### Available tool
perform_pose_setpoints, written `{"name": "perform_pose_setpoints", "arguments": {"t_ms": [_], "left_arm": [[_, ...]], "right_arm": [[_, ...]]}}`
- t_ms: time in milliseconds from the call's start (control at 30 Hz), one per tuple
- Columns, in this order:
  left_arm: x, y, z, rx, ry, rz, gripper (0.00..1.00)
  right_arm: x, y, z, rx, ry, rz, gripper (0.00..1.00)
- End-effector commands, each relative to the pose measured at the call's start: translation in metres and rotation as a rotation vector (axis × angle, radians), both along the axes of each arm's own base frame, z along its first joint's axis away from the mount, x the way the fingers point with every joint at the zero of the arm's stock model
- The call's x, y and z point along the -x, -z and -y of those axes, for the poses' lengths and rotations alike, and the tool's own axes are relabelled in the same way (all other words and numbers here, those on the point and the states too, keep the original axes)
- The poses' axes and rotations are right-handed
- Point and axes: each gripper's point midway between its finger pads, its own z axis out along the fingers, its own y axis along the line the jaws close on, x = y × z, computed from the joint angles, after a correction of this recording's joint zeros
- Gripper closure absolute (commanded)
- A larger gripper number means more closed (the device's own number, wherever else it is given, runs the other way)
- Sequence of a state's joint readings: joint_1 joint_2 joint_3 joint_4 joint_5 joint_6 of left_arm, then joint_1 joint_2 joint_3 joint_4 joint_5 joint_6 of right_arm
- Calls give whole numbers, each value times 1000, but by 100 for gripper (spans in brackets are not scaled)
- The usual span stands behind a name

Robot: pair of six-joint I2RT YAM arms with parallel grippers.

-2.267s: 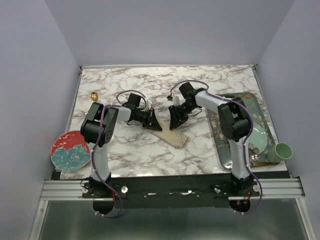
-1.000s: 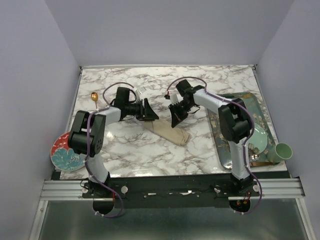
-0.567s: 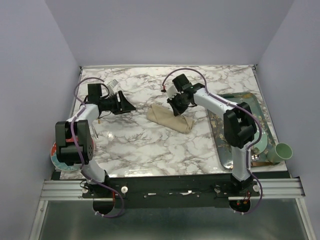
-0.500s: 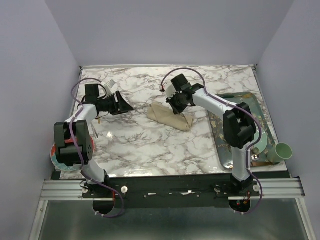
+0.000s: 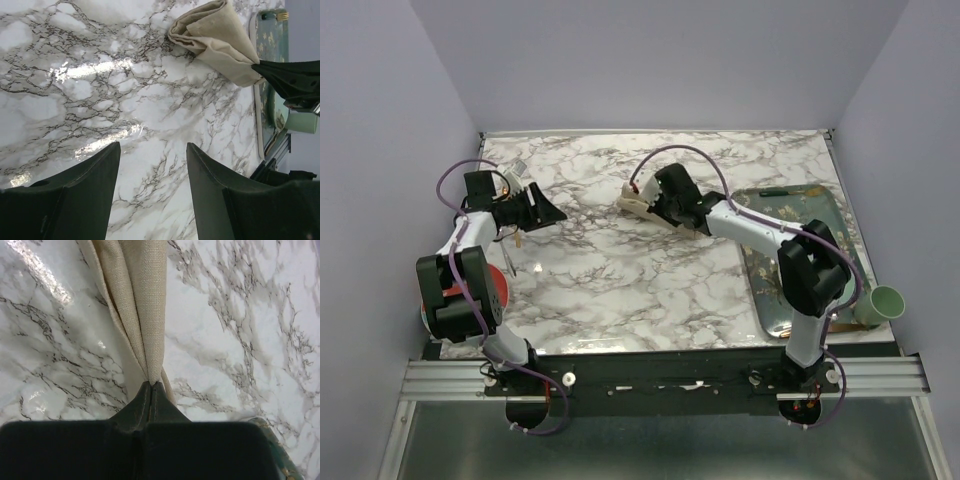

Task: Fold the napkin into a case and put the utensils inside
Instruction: Turn over the smaller rectangle-folded napkin at the center of the board.

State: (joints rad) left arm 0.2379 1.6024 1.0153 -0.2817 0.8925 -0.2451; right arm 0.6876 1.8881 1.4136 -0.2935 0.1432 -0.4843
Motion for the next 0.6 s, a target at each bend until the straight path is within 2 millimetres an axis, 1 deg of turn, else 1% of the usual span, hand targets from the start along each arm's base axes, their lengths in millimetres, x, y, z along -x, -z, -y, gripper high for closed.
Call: {"name": "perform_pose_setpoints", "arguments": {"t_ms": [0,33,67,133,167,233,367,400,467,500,533,567], "left_arm": [[8,-2,-6,-30,-6,24,36],[8,-2,-6,-31,-8,26,36],[10,-2,-6,-29,-9,25,36],[12,-3,-7,-29,-11,30,36],[15,-3,-6,-29,-7,32,36],[18,-2,-7,-29,-7,29,36],[26,0,-7,-31,-8,29,36],[27,-1,-7,-31,-8,33,36],[28,1,-7,-38,-4,34,36],[29,1,-8,-44,-4,30,36],[29,1,-8,-50,-1,32,36],[28,0,-9,-63,7,44,36]], "right_arm": [[4,-8,-16,57,-58,189,100],[9,4,-15,91,-74,189,99],[13,3,-24,84,-91,217,100],[18,6,-28,96,-118,248,99],[28,14,-31,110,-138,246,99],[34,15,-35,113,-156,263,99],[61,25,-46,139,-213,260,99],[68,31,-46,153,-223,252,89],[82,38,-53,152,-245,235,78],[87,40,-54,150,-250,229,59],[91,39,-57,132,-242,219,49],[99,42,-56,143,-253,181,42]]}}
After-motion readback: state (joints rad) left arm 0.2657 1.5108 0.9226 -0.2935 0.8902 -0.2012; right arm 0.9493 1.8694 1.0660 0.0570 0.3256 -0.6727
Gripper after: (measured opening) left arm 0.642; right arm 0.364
